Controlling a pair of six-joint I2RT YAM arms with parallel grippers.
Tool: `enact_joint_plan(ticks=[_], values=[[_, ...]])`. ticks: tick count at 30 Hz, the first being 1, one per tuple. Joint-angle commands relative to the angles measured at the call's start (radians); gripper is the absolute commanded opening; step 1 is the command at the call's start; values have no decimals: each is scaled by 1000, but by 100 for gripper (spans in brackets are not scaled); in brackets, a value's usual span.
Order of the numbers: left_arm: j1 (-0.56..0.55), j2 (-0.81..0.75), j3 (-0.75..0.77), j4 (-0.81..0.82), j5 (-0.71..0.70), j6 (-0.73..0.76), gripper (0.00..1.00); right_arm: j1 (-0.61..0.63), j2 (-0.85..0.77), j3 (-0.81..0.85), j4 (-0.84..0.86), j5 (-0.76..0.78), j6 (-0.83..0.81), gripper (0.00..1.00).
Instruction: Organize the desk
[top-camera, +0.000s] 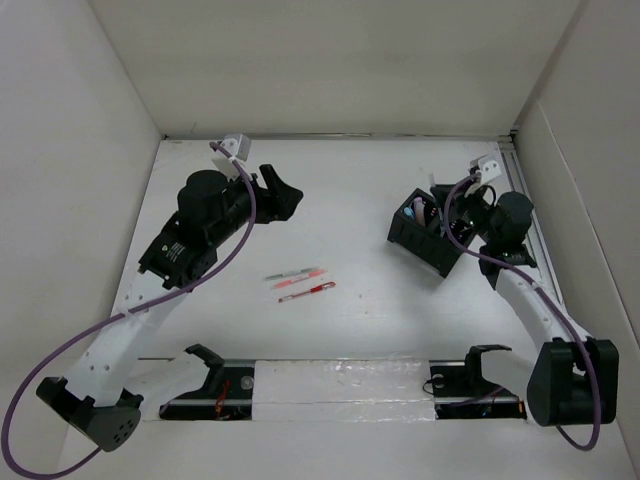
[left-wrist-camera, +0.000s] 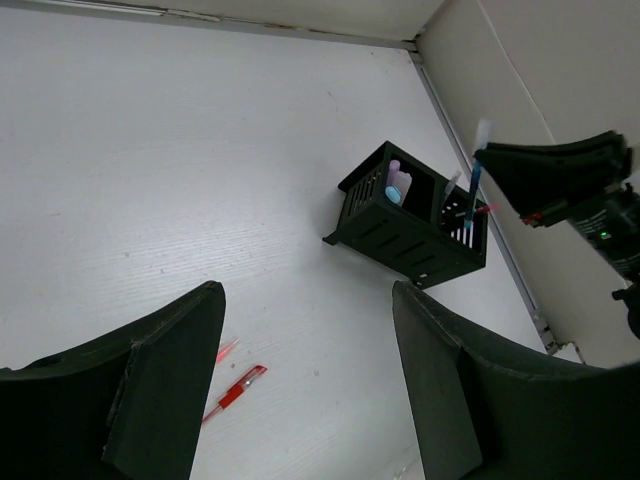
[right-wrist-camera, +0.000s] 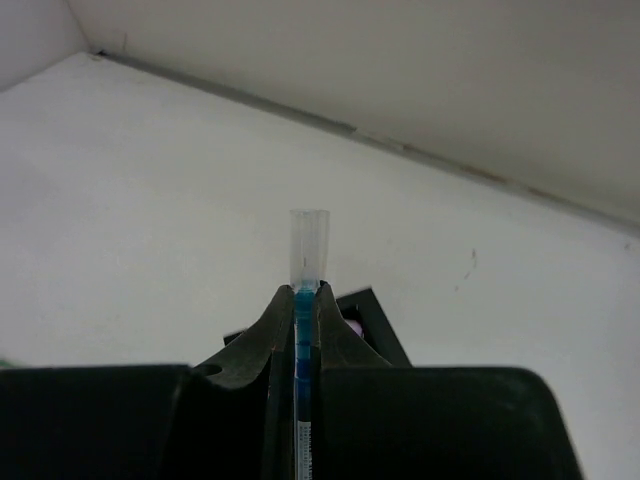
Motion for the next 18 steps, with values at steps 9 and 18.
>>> enact_joint_plan(ticks=[9,18], values=[[-4,15,4,79,36,-23,63,-104,29,-106,295,-131,115,0],[-4,-3,-17,88,24,-34,63,-215,16,-202,275,-170,77,2]])
